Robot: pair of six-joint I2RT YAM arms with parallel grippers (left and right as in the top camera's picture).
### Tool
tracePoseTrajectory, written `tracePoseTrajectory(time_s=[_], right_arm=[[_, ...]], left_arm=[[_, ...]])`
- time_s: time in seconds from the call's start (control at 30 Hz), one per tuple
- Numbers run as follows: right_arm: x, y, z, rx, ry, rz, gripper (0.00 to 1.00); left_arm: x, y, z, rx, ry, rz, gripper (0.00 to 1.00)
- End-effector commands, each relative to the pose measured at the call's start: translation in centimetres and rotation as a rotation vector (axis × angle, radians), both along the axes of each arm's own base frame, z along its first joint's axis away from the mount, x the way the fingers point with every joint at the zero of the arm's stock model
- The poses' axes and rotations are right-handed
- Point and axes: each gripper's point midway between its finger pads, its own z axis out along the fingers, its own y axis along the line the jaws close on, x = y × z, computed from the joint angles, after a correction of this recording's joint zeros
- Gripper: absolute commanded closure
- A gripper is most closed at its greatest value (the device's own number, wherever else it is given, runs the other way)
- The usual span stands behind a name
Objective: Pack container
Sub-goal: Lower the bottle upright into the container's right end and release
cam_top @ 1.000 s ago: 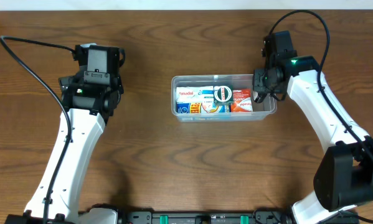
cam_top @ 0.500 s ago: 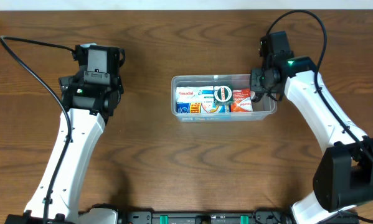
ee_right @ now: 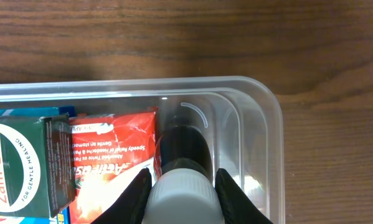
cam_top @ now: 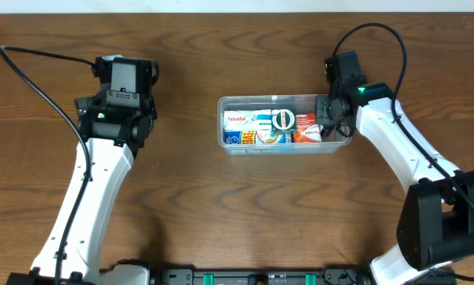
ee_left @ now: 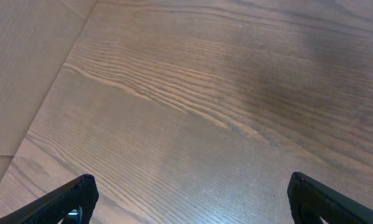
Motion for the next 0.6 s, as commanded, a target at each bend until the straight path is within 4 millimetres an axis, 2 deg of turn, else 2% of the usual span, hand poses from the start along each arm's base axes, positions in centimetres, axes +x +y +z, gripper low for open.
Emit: tracePoseTrajectory(time_s=[0.0,0.03,0.2,0.3,0.43,0.57], right_arm=[[-0.5,0.1,-0.4,-0.010,0.007,-0.007,0.80],[-0.5,0.1,-0.4,-0.010,0.007,-0.007,0.79],[-0.3,0.1,-0.3,-0.007,-0.004,-0.006,0.62],[0.2,0.2,0.6,0.000,-0.033,-0.007,0.51],[1.4,0.5,4.1,0.002,-0.111,0.034,0.41],[1.8,0.4,9.8,0.022,-0.216,0.035,0.28]], left_arm=[[0.0,0.4,0.4,0.016,-0.009,0.018,0.02],[0.0,0.4,0.4,0.016,-0.009,0.018,0.02],[0.0,0.4,0.4,0.016,-0.009,0.018,0.02],[0.0,0.4,0.4,0.016,-0.009,0.018,0.02],[0.0,0.4,0.4,0.016,-0.009,0.018,0.02],[0.0,0.4,0.4,0.016,-0.009,0.018,0.02]])
